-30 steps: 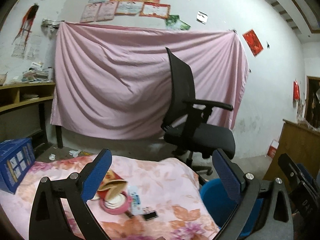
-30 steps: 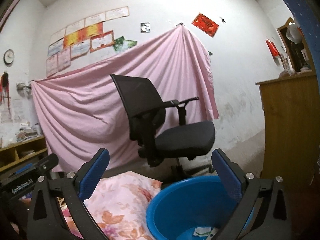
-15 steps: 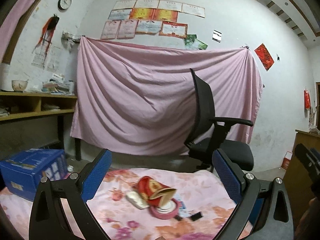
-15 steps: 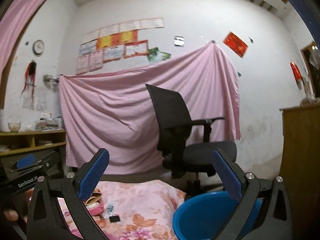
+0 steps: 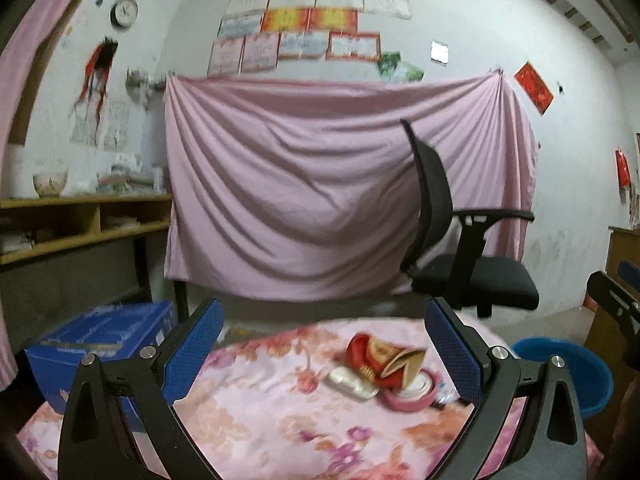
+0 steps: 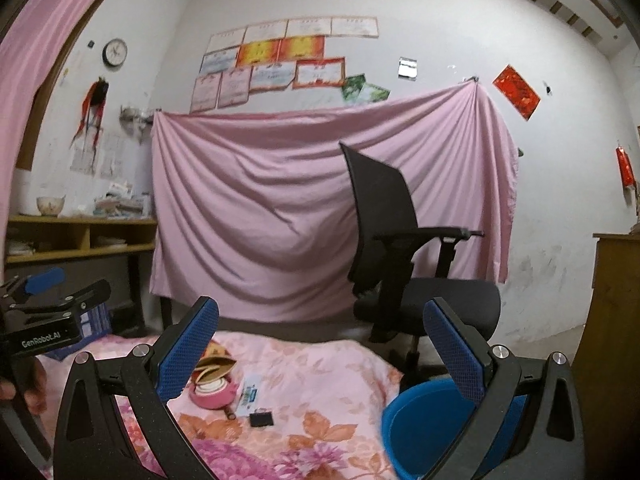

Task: Collect trash
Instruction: 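Move both grippers back over the remaining items on the bed, then grasp the white plastic holder with the left gripper while the right gripper grasps the black binder clip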

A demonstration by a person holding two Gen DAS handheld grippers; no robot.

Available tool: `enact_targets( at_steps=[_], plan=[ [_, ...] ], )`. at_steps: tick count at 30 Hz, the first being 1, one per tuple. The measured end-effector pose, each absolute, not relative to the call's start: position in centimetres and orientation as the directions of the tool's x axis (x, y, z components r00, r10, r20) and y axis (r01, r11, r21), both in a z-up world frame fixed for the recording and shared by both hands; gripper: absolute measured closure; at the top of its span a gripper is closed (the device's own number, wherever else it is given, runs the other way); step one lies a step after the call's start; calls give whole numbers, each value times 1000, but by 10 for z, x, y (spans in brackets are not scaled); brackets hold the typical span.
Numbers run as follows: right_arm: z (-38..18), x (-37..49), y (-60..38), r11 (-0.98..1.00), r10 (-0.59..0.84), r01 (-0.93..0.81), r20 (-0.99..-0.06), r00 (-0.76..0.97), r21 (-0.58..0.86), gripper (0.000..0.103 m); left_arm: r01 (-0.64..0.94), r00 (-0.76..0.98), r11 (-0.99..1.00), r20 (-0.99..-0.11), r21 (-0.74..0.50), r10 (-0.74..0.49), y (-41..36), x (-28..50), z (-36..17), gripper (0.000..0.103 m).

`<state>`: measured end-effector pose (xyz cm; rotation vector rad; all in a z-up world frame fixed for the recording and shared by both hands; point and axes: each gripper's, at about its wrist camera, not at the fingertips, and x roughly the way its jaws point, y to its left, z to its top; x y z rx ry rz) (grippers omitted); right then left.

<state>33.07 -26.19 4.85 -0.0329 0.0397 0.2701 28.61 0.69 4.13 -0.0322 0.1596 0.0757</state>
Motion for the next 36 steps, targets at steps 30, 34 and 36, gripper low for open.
enact_targets(
  at_steps=[30, 34, 36],
  plan=[
    [-15, 419, -203, 923, 277, -383, -619, 735, -41, 32, -15, 784, 984, -613, -175, -97, 32, 392, -16, 38],
    [-26, 429, -197, 914, 272, -405, -691, 670, -34, 47, -20, 748, 972, -649, -234, -141, 35, 406, -24, 56],
    [-31, 433, -195, 907, 281, -420, -716, 640, -20, 49, -35, 730, 963, -665, -268, -159, 37, 412, -28, 62]
  ],
)
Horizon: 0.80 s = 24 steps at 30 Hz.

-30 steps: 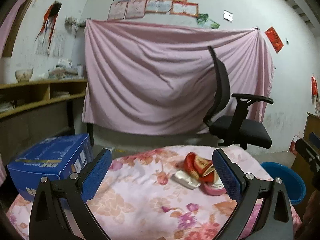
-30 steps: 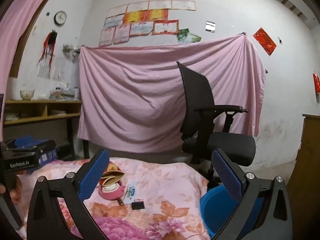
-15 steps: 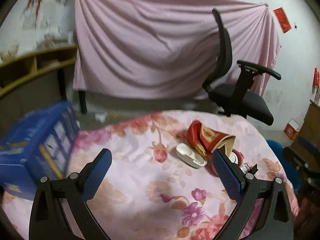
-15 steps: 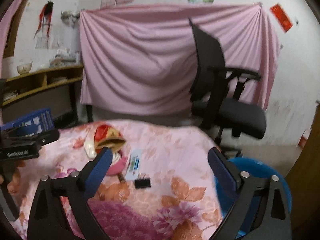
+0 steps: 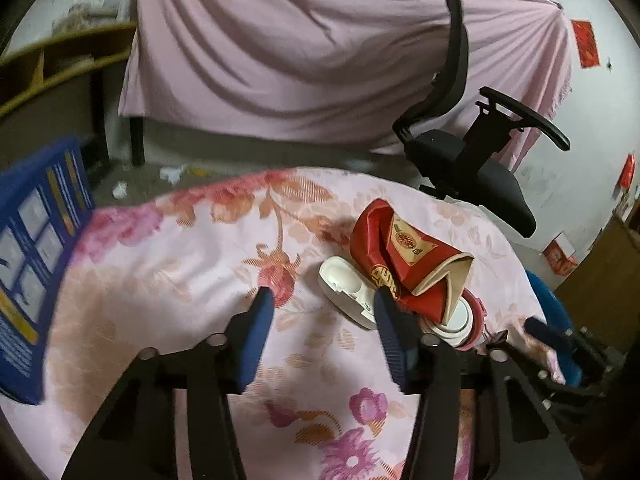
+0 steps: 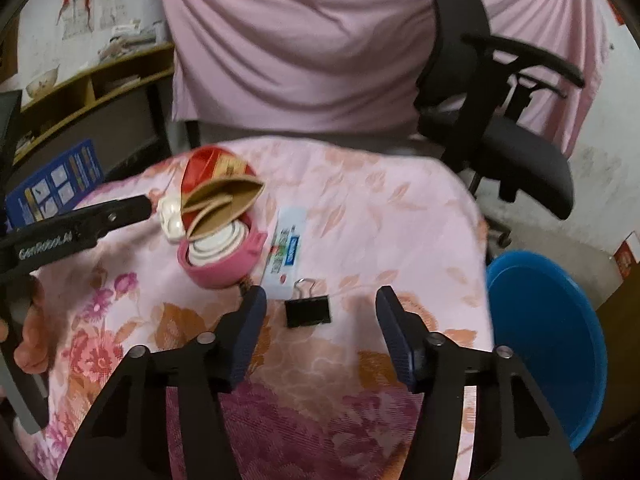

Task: Collect trash
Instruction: 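Grasp the white plastic holder with the left gripper while the right gripper grasps the black binder clip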

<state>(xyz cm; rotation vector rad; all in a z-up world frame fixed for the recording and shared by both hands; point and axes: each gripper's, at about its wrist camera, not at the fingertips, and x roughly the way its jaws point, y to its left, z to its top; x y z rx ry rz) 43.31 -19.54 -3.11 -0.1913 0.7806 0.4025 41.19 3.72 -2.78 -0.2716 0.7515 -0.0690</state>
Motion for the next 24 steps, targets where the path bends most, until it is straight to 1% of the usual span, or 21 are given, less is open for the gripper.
enact_targets(
  at_steps=[2, 4, 10, 12, 14, 15, 17, 19, 21, 24],
  plan=[
    [-35, 437, -194, 904, 284, -428, -738, 612, -8, 53, -46, 718, 954, -674, -297, -176, 39, 416, -30, 68],
    [-39, 440, -194, 902, 287, -431, -753, 592, 4, 57, -57, 706, 946, -683, -318, -188, 39, 421, -33, 71],
    [-41, 443, -192, 901, 281, -433, -768, 576, 5, 59, -82, 687, 937, -701, -340, -194, 37, 428, -35, 77],
    [-42, 444, -190, 900, 277, -436, -770, 575, -2, 60, -85, 679, 938, -709, -335, -191, 36, 431, -36, 82],
    [-42, 443, -190, 899, 277, -438, -771, 574, -3, 63, -92, 670, 940, -719, -328, -185, 35, 433, -38, 89],
    [-42, 444, -191, 899, 278, -438, -771, 572, -1, 66, -93, 667, 940, -721, -329, -187, 36, 434, -39, 91],
    [-43, 444, -191, 898, 281, -441, -772, 571, 1, 71, -90, 665, 936, -720, -339, -198, 36, 435, -40, 98],
    [-43, 444, -190, 895, 283, -445, -772, 569, 0, 79, -88, 664, 934, -719, -347, -205, 37, 435, -41, 101],
    [-43, 443, -189, 894, 281, -449, -772, 571, -7, 80, -84, 666, 933, -717, -349, -208, 37, 433, -40, 103],
    [-43, 443, -189, 893, 282, -451, -770, 573, -8, 80, -78, 669, 937, -714, -341, -205, 35, 432, -39, 103]
  ],
)
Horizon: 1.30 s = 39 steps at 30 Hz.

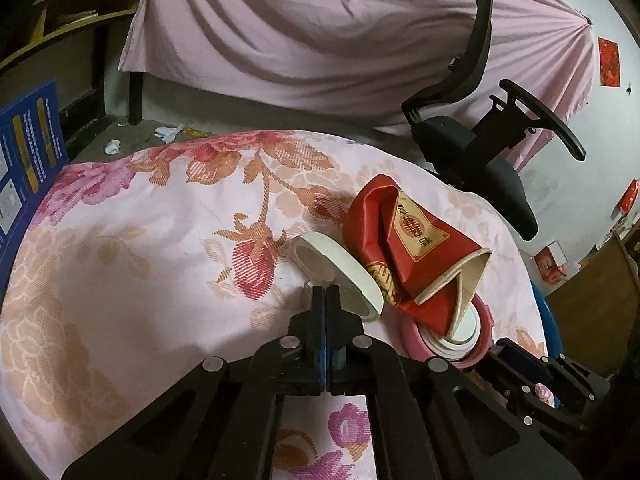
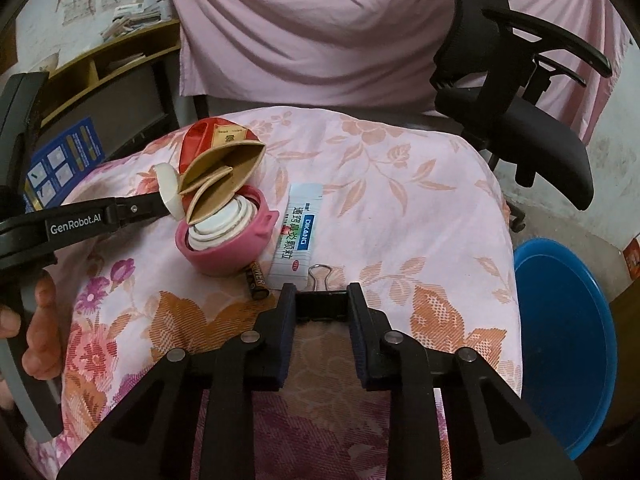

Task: Collect trash
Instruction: 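Grasp the white plastic holder with the left gripper while the right gripper grasps the black binder clip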

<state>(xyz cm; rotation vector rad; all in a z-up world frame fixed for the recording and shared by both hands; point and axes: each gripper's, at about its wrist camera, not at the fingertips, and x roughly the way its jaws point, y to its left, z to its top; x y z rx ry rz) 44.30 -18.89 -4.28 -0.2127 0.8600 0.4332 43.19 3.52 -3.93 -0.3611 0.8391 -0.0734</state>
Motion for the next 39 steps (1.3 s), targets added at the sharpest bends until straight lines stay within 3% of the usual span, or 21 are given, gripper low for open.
enact_targets(
  at_steps=[10, 19, 27, 30, 32, 39],
  plan=[
    [-29, 431, -197, 909, 281, -416, -700, 656, -25, 80, -53, 721, 939, -663, -341, -200, 38, 414, -29, 103],
    [-5, 406, -210, 923, 309, -385, -539, 783, -29, 80, 19, 781, 969, -602, -247, -168, 23, 388, -13, 103],
    [-7, 416, -211, 928, 306, -373, -566, 765, -2, 80, -25, 721, 934, -654, -356, -230, 39, 410, -26, 103],
    [-11, 426, -216, 935, 303, -352, -600, 740, 38, 80, -44, 703, 914, -662, -404, -259, 45, 419, -30, 93],
    [-13, 432, -218, 937, 307, -344, -616, 725, 62, 80, -53, 709, 900, -650, -434, -272, 47, 422, -29, 72],
    [-19, 442, -218, 936, 312, -342, -647, 696, 84, 80, -72, 700, 877, -651, -475, -295, 48, 437, -29, 69]
  ],
)
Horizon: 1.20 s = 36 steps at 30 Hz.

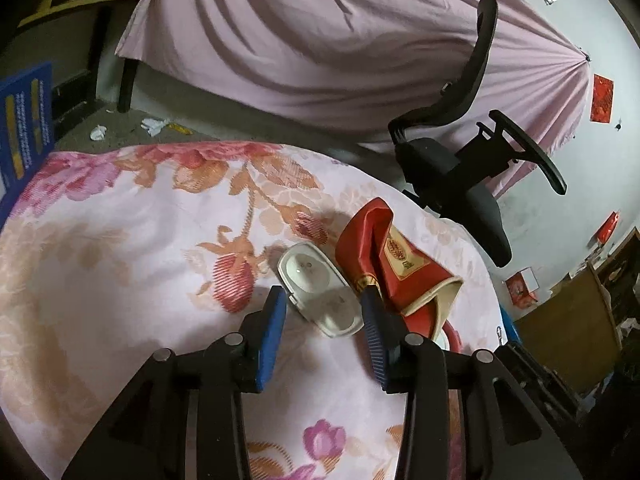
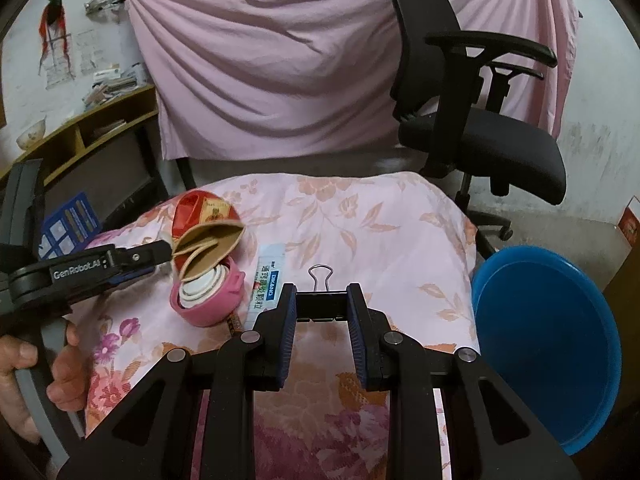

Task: Collect trash
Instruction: 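Grasp the white plastic holder with the left gripper while the right gripper grasps the black binder clip, then carry the white holder and binder clip over the blue basin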

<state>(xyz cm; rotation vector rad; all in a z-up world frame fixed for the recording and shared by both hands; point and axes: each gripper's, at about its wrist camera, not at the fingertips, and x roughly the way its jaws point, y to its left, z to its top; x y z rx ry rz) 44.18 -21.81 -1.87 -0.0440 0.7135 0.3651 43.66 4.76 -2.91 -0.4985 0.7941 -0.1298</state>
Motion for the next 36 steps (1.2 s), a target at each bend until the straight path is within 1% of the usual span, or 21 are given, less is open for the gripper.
enact_targets(
  at_steps=[6, 9, 10, 11, 12, 13, 14, 20, 24, 27, 29, 33, 34, 36],
  plan=[
    [-21, 445, -222, 934, 325, -339, -656, 681, 110, 80, -101, 682, 892, -684, -440, -260, 37, 448, -31, 69],
    [-20, 444, -221, 934, 326, -340, -653, 683, 111, 80, -112, 679, 887, -687, -447, -260, 36, 452, -33, 70],
    [-20, 443, -221, 934, 326, -340, -653, 684, 111, 80, -115, 677, 889, -690, -443, -256, 36, 453, -33, 72],
    [-19, 443, -221, 934, 326, -340, -652, 684, 110, 80, -120, 675, 894, -696, -433, -246, 35, 453, -34, 78],
    [-19, 444, -221, 934, 325, -340, -652, 685, 109, 80, -124, 671, 898, -702, -423, -238, 34, 454, -34, 82],
    [-20, 443, -221, 934, 325, -340, -653, 685, 108, 80, -127, 666, 901, -709, -415, -233, 33, 455, -36, 88],
    [-20, 444, -220, 934, 324, -339, -653, 685, 108, 80, -126, 663, 901, -711, -414, -234, 32, 455, -36, 92],
    [-20, 444, -220, 934, 323, -343, -653, 685, 102, 80, -116, 672, 905, -703, -410, -233, 29, 452, -37, 95],
    [-18, 439, -220, 934, 324, -344, -633, 703, 96, 80, -117, 696, 902, -682, -416, -224, 32, 446, -35, 95],
    [-13, 433, -223, 934, 332, -343, -600, 728, 101, 80, -117, 733, 903, -649, -414, -203, 36, 436, -27, 95],
    [-8, 425, -226, 933, 342, -345, -555, 758, 104, 80, -107, 781, 908, -600, -405, -176, 35, 425, -16, 95],
    [5, 409, -236, 932, 357, -341, -449, 819, 119, 80, -36, 881, 939, -454, -342, -131, 21, 394, 10, 95],
    [9, 402, -241, 932, 362, -341, -406, 839, 126, 80, -9, 900, 945, -414, -326, -134, 15, 385, 17, 95],
    [16, 394, -246, 931, 365, -340, -348, 864, 133, 80, 42, 925, 954, -349, -295, -148, 2, 370, 27, 95]
  ],
)
